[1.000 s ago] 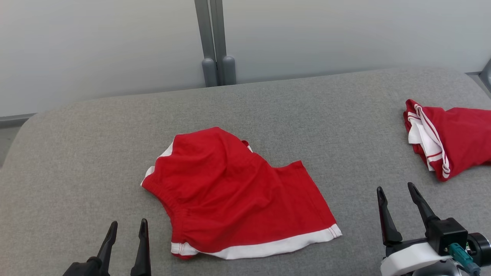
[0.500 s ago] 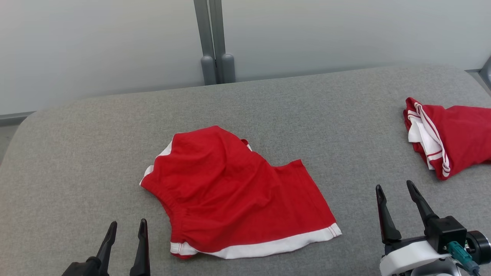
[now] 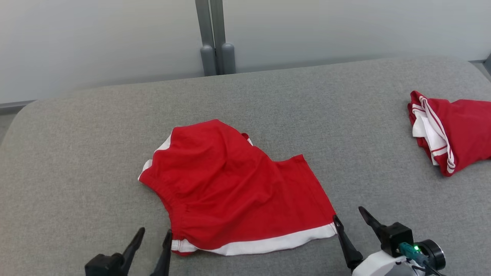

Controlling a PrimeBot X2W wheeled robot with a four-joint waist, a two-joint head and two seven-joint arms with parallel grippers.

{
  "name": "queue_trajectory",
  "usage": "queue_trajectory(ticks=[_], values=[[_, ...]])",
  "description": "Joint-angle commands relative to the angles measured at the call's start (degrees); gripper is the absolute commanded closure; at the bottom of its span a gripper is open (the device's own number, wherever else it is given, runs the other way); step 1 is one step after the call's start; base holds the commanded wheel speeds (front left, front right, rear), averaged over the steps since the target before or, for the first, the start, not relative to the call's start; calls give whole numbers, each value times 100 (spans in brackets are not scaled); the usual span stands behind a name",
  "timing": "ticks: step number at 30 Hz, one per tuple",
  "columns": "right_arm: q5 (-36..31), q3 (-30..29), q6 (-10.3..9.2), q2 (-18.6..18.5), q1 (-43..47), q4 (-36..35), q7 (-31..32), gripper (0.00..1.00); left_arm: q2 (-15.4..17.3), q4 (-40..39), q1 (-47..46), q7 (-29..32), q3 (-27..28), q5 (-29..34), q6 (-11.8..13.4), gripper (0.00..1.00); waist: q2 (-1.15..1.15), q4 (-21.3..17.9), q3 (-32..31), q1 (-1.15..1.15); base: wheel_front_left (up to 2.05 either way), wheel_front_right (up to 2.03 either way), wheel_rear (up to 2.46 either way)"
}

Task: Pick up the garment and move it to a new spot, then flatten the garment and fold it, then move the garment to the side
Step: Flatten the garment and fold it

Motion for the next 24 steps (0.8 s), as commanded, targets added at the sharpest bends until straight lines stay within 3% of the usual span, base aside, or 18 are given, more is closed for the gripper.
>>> queue_trajectory(ticks=[1, 6, 14, 24], values=[[115, 77, -1, -65, -98, 102, 176, 0, 101, -10, -101, 174, -157, -160, 10, 0, 0, 31, 113, 0, 0, 0, 0], [163, 266, -1, -197, -229, 314, 635, 0, 361, -102, -212, 632, -510, -459, 10, 0, 0, 67, 339, 0, 0, 0, 0], [144, 387, -1, -254, -500, 542, 783, 0, 620, 0, -412, 1073, -860, -808, 10, 0, 0, 133, 642, 0, 0, 0, 0], [326, 640, 0, -283, -577, 718, 844, 0, 867, -99, -580, 1193, -1380, -1210, 10, 0, 0, 150, 739, 0, 0, 0, 0]])
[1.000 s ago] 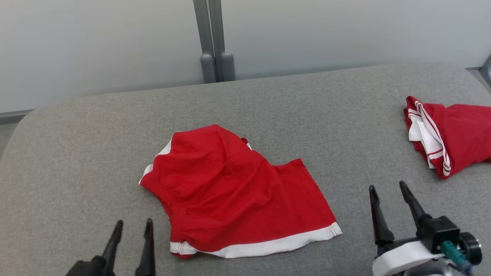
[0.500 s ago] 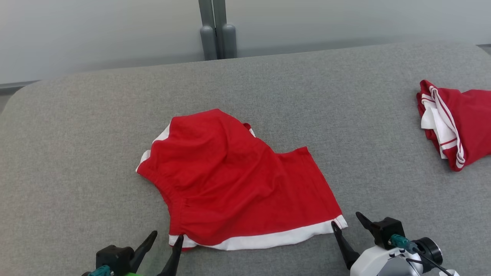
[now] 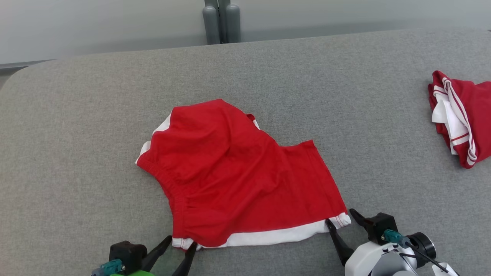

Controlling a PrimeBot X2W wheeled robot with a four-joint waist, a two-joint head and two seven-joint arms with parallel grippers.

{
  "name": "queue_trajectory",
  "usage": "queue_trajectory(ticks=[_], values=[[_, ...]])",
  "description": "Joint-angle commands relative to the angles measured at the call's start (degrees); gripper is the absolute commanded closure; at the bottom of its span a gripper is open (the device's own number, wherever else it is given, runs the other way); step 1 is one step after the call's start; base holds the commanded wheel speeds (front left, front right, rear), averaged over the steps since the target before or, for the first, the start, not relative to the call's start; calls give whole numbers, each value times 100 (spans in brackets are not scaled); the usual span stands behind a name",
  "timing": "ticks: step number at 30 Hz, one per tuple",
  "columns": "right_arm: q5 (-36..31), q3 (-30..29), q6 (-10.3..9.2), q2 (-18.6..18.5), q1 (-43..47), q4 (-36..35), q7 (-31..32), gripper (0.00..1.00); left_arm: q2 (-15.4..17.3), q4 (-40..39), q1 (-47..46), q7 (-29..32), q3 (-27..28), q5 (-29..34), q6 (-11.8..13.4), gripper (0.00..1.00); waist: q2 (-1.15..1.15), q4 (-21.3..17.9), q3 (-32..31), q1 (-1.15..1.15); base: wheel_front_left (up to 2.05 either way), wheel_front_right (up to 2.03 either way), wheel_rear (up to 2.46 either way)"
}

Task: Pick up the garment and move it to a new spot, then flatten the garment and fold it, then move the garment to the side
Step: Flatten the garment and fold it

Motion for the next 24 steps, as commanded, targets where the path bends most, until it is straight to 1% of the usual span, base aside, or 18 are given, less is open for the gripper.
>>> queue_trajectory(ticks=[1, 2, 3, 4, 5, 8, 11, 14, 15, 17, 18, 20, 22, 24], values=[[53, 72, 2, -5, -25, 82, 52, 0, 72, -21, -94, -1, -68, -80, 11, 0, 0, -12, 8, 0, 0, 0, 0], [82, 126, 3, -10, -39, 102, 79, 0, 119, -16, -98, 54, -157, -129, 11, 15, 0, -22, 16, 0, 0, 0, 0], [123, 183, 3, -20, -56, 112, 84, 18, 167, -10, -113, 75, -209, -158, 11, 30, 0, -31, 22, 0, 0, 0, 0], [196, 253, 3, -30, -83, 117, 65, 78, 203, -17, -144, 46, -232, -199, 11, 71, 0, -42, 26, 0, 0, 0, 0], [298, 319, 3, -27, -101, 111, 63, 100, 217, -21, -160, 18, -253, -236, 11, 100, 0, -53, 27, 0, 0, 0, 0], [666, 419, -1, -158, -217, 22, 52, 100, 320, -74, -205, -29, -334, -360, 11, 100, 0, -91, 23, 0, 0, 0, 0], [1265, 392, -1, -276, -283, -360, 5, 100, 411, -307, -230, -96, -312, -544, 11, 100, 0, -126, 27, 0, 0, 0, 0], [2026, 173, 0, -502, -305, -1219, 76, 100, 627, -906, -194, -141, -132, -691, 21, 100, 0, -201, 83, 0, 0, 0, 0], [2173, 101, 0, -612, -346, -1541, 135, 100, 752, -1145, -196, -112, -74, -616, 60, 100, 0, -238, 113, 0, 0, 0, 0], [2623, -63, 2, -754, -458, -2290, 300, 100, 942, -1755, -278, -44, 82, -579, 134, 100, 0, -301, 200, 0, 0, 0, 0], [2783, -165, 2, -901, -532, -2696, 434, 100, 1054, -2136, -368, 23, 170, -573, 158, 100, 0, -314, 254, 0, 0, 0, 0], [3102, -401, 2, -1089, -698, -3362, 707, 100, 1283, -2793, -631, 227, 325, -515, 198, 100, 0, -320, 380, 0, 0, 0, 0], [3415, -621, 2, -1198, -985, -3918, 1025, 100, 1509, -3312, -1017, 520, 463, -384, 234, 100, 0, -326, 534, 0, 0, 0, 0], [3759, -797, 2, -1304, -1378, -4285, 1398, 100, 1637, -3704, -1507, 849, 555, -460, 195, 100, 0, -340, 721, 0, 0, 0, 0]])
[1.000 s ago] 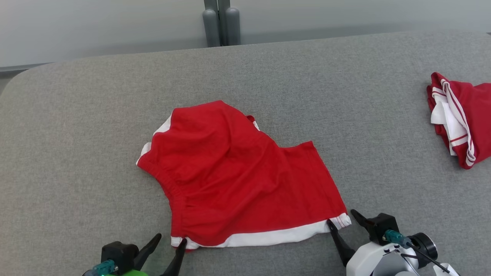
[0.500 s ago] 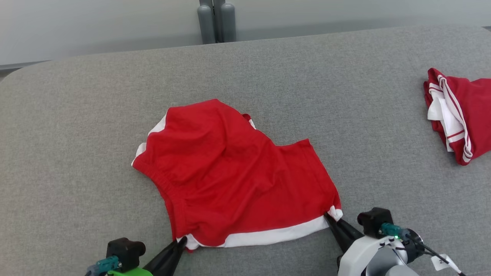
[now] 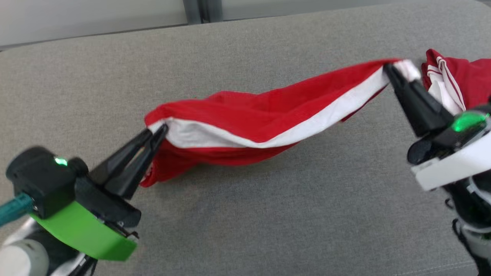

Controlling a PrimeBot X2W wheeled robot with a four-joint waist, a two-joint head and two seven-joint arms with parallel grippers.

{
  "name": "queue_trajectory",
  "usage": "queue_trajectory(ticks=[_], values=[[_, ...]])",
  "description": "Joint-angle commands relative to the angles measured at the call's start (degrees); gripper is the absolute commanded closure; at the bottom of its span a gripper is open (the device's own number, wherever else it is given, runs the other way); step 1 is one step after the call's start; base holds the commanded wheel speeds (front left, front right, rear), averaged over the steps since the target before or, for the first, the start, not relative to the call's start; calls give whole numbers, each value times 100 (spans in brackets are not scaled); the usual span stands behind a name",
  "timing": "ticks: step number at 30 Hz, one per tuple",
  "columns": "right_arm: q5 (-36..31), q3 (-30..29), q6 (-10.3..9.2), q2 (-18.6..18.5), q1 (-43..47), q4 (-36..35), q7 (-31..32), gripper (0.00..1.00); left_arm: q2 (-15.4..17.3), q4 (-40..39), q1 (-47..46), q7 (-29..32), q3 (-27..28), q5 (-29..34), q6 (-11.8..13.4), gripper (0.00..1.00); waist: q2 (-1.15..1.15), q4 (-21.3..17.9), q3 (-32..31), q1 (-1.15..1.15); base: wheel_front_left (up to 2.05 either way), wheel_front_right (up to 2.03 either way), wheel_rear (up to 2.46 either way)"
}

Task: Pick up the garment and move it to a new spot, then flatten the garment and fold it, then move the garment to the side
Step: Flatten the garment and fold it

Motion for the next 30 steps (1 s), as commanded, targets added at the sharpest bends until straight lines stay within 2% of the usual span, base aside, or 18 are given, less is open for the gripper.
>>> queue_trajectory(ticks=[1, 3, 6, 9, 13, 15, 18, 23, 26, 30], values=[[147, -148, 2, -96, -356, -117, 213, 100, 90, -136, -412, 205, 59, -86, -40, 100, 0, -43, 370, 0, 0, 0, 0], [195, -331, 2, -247, -954, -200, 576, 100, 239, -249, -1127, 560, 123, -168, -92, 100, 0, -37, 636, 0, 0, 0, 0], [357, -646, 2, -156, -2089, 89, 1011, 100, 298, -29, -2411, 1000, 139, -418, -153, 100, 0, -6, 1078, 0, 0, 0, 0], [177, -901, 3, 40, -3305, 669, 1352, 100, 39, 499, -3777, 1275, -47, -683, -202, 100, 0, 93, 1496, 0, 0, 0, 0], [-475, -1160, 2, 350, -5067, 1629, 1552, 100, -410, 1690, -5669, 1392, -395, -746, -210, 100, 0, 272, 2131, 0, 0, 0, 0], [-864, -1234, 3, 538, -5923, 2207, 1496, 100, -691, 2442, -6554, 1244, -538, -683, -211, 100, 0, 338, 2448, 0, 0, 0, 0], [-1463, -1400, 3, 887, -7017, 3119, 1054, 100, -1098, 3637, -7532, 773, -742, -490, -205, 100, 0, 392, 2781, 0, 0, 0, 0], [-1995, -1488, 3, 1271, -8134, 4287, -24, 100, -1577, 5178, -8521, -534, -914, -2, -203, 100, 0, 381, 2916, 0, 0, 0, 0], [-1876, -1361, 2, 1390, -8279, 4675, -443, 100, -1806, 5756, -8717, -1058, -1079, 79, -203, 100, 0, 354, 3026, 0, 0, 0, 0], [-1466, -918, 2, 1321, -7448, 4831, -903, 100, -1889, 6233, -8313, -1632, -1605, -116, -204, 100, 0, 327, 2939, 0, 0, 0, 0]])
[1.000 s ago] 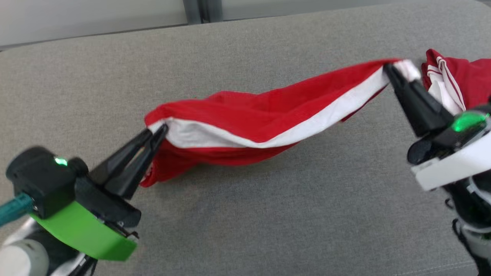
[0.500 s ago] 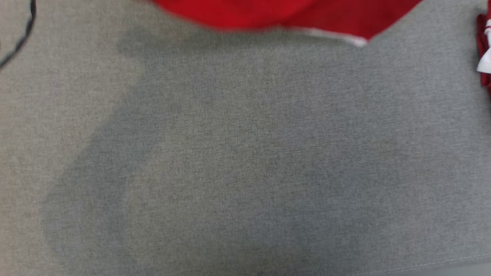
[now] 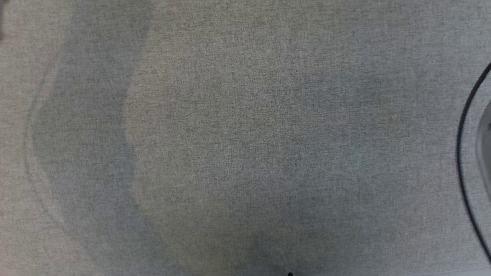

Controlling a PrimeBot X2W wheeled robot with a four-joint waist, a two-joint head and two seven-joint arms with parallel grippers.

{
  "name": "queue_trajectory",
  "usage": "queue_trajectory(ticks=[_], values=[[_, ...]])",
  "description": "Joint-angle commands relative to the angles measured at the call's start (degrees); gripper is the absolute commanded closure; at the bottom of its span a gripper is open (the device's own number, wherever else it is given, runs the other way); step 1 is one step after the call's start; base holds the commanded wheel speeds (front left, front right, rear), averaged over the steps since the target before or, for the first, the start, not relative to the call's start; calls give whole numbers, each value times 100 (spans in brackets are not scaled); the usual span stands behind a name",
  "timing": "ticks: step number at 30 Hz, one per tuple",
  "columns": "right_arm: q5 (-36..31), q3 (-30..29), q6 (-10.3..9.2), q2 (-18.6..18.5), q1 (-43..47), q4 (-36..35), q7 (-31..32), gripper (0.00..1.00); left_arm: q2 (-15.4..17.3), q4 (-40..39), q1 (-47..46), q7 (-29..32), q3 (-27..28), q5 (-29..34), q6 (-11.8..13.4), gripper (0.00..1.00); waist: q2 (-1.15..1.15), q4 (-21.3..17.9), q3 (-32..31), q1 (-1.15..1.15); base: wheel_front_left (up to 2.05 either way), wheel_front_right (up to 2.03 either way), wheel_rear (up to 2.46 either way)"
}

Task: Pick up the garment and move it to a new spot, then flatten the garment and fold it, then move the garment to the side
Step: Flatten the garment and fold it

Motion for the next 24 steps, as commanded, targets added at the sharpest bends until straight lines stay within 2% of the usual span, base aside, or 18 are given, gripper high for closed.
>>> queue_trajectory(ticks=[1, 4, 6, 11, 13, 18, 20, 24], values=[[225, 130, 3, -115, 541, -35, -183, 100, 7, 101, 353, -217, -138, -172, 14, 100, 0, 5, -67, -2, 0, 0, 0], [741, 417, 3, -246, 1595, -309, -489, 100, 21, 121, 1007, -569, -462, -416, 13, 100, 0, -39, -226, -2, 0, 0, 0], [1081, 600, 2, -361, 2458, -562, -722, 100, 151, 26, 1563, -717, -657, -574, 13, 100, 0, -104, -387, -2, 0, 0, 0], [1667, 978, 3, -725, 4454, -1319, -1342, 100, 481, -759, 3152, -860, -932, -752, 12, 100, 0, -263, -1095, -2, 0, 0, 0], [1576, 1210, 2, -963, 5130, -1536, -1467, 100, 642, -1150, 3830, -877, -927, -744, 64, 100, 0, -322, -1429, -2, 0, 0, 0], [1570, 1561, 3, -1211, 6690, -1821, -1603, 100, 871, -2187, 5717, -863, -879, -531, 517, 100, 0, -443, -2304, -2, 0, 0, 0], [1481, 1725, 3, -1315, 7261, -1917, -1625, 100, 959, -2555, 6479, -865, -858, -501, 763, 100, 0, -495, -2624, -2, 0, 0, 0], [1453, 1697, 2, -1466, 8373, -2128, -1645, 100, 993, -3217, 7982, -865, -705, -524, 1305, 100, 0, -552, -3133, -2, 0, 0, 0]])
